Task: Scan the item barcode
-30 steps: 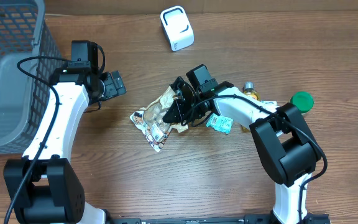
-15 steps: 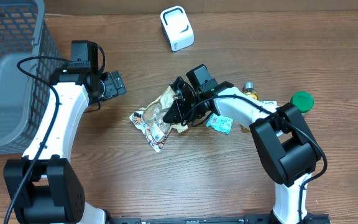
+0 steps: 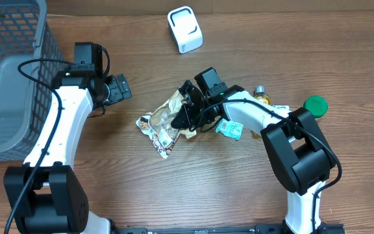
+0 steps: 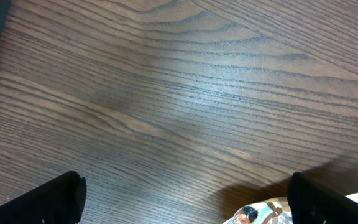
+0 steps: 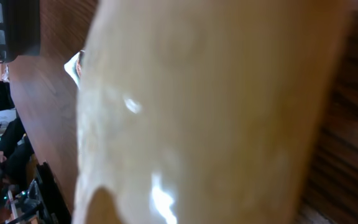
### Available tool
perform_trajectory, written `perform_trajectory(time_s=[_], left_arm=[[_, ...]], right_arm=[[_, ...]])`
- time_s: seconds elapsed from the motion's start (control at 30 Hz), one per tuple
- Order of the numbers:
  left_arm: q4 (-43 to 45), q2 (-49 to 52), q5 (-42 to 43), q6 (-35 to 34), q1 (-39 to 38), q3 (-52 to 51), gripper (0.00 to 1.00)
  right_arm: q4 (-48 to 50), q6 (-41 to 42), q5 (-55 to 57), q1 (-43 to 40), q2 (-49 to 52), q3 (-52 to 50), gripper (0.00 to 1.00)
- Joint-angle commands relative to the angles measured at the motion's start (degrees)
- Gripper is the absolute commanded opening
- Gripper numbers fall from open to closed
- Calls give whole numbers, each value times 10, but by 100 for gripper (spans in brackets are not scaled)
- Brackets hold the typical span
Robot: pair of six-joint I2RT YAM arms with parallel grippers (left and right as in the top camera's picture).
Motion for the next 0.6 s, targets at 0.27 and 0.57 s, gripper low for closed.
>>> perform_trajectory(time_s=[0.27,0.57], left_arm=[[-1,-1,-7,10,-1,4,100],[0,-1,-7,10,-1,4,100]], right_arm=[[-3,14,4,1,-10,24,4],[-78,-48,-36,1,-90,77,4]])
